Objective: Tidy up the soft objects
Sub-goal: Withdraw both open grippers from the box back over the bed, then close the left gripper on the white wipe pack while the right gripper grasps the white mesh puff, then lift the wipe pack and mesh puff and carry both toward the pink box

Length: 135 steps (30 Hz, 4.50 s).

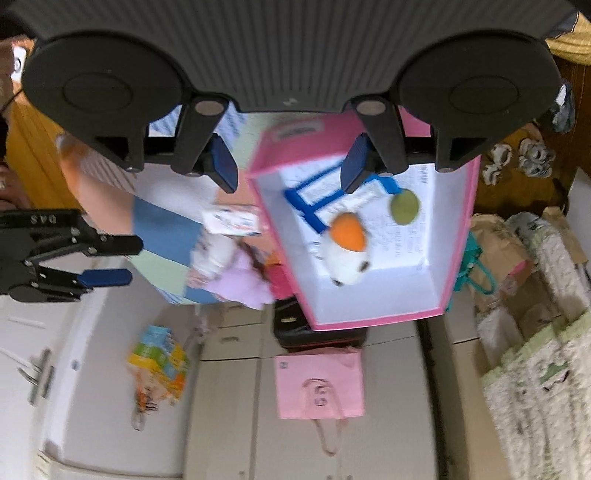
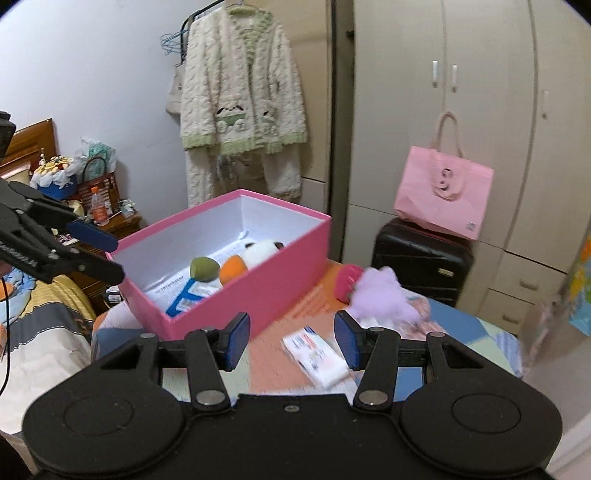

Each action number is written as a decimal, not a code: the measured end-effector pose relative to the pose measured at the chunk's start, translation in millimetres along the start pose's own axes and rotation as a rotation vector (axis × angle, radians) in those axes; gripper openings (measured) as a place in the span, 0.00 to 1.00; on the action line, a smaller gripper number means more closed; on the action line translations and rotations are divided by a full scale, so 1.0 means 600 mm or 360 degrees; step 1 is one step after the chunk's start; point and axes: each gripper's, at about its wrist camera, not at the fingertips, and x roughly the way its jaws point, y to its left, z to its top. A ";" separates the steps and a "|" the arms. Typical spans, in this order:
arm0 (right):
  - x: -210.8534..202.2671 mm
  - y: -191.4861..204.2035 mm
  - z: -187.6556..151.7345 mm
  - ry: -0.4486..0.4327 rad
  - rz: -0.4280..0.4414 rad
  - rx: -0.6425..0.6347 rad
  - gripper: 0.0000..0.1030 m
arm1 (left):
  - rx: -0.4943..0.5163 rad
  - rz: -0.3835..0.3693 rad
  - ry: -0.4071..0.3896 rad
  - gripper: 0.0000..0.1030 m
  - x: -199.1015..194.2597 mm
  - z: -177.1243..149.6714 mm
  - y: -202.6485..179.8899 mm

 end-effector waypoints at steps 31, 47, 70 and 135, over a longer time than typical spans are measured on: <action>0.066 -0.175 -0.071 0.0048 0.0152 0.0226 0.57 | 0.0165 -0.0071 0.0040 0.61 0.207 0.008 -0.190; 0.208 -0.206 -0.028 0.0143 0.0348 0.0150 0.56 | 0.0180 0.0293 -0.0061 0.69 0.346 0.018 -0.219; 0.305 -0.192 -0.044 0.0349 0.0336 0.0031 0.65 | 0.0044 0.0348 0.0039 0.86 0.399 0.008 -0.183; 0.016 -0.001 -0.156 0.0191 0.0088 0.0346 0.38 | -0.0052 -0.0307 0.0251 0.75 0.129 -0.087 -0.095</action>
